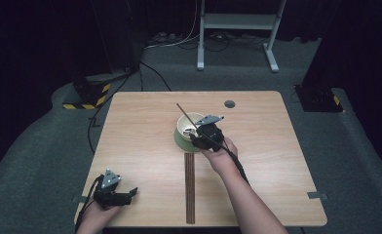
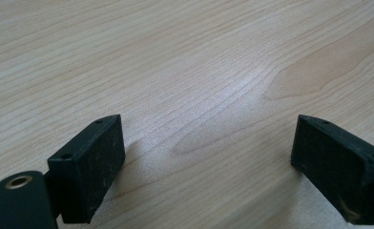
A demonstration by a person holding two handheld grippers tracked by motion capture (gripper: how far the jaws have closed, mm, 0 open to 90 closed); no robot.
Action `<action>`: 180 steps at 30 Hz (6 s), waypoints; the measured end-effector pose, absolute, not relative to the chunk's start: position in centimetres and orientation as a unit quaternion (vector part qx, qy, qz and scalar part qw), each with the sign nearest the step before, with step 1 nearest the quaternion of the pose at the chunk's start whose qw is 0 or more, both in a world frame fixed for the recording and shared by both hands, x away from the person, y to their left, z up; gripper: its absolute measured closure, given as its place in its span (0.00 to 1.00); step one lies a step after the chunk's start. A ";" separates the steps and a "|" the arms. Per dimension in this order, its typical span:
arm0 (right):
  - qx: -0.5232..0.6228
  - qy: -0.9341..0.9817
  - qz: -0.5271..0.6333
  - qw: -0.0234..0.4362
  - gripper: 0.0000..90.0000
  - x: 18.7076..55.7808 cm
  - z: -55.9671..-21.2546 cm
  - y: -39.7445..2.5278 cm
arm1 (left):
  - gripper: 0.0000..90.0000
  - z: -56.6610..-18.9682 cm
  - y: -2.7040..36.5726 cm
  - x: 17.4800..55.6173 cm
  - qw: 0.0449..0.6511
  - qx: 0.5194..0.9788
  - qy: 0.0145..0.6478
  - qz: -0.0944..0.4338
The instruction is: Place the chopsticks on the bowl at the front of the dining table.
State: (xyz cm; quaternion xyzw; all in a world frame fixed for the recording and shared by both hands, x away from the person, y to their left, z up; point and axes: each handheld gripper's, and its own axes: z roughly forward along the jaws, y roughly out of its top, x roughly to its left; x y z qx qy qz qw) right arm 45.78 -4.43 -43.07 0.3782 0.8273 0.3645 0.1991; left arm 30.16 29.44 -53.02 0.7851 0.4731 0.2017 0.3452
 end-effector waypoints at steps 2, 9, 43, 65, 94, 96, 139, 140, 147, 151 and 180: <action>0.370 0.828 0.370 0.200 0.57 44.9 -43.2 -4.7 | 0.13 -53.0 29.4 30.1 0.347 0.785 0.472 0.201; 0.361 0.828 0.382 0.196 0.58 41.6 -44.4 -5.5 | 0.14 -53.0 29.4 30.1 0.347 0.786 0.470 0.202; 0.386 0.830 0.361 0.179 0.74 35.9 -51.1 -5.5 | 0.16 -53.0 29.4 30.1 0.348 0.787 0.467 0.201; 0.387 0.833 0.354 0.172 0.77 36.0 -51.6 -4.6 | 0.15 -53.0 29.4 30.0 0.348 0.788 0.466 0.200; 0.427 0.822 0.334 0.177 0.83 36.6 -51.7 -7.9 | 0.15 -53.0 29.4 30.0 0.349 0.788 0.466 0.200; 0.428 0.820 0.333 0.182 0.85 36.7 -51.8 -8.1 | 0.16 -53.0 29.4 30.0 0.349 0.788 0.466 0.200; 0.423 0.830 0.315 0.181 0.94 36.0 -51.0 -9.4 | 0.16 -53.0 29.4 30.0 0.349 0.789 0.464 0.200; 0.421 0.830 0.317 0.183 0.94 36.0 -50.9 -9.5 | 0.15 -53.0 29.4 30.0 0.350 0.789 0.464 0.200; 0.413 0.827 0.329 0.193 0.94 35.8 -49.8 -9.4 | 0.15 -53.0 29.4 30.0 0.349 0.789 0.464 0.200; 0.402 0.826 0.341 0.201 0.94 35.7 -48.5 -9.1 | 0.16 -53.0 29.4 30.0 0.349 0.789 0.464 0.200; 0.379 0.820 0.370 0.216 0.94 42.6 -42.1 -6.2 | 0.16 -53.0 29.4 30.0 0.350 0.789 0.464 0.200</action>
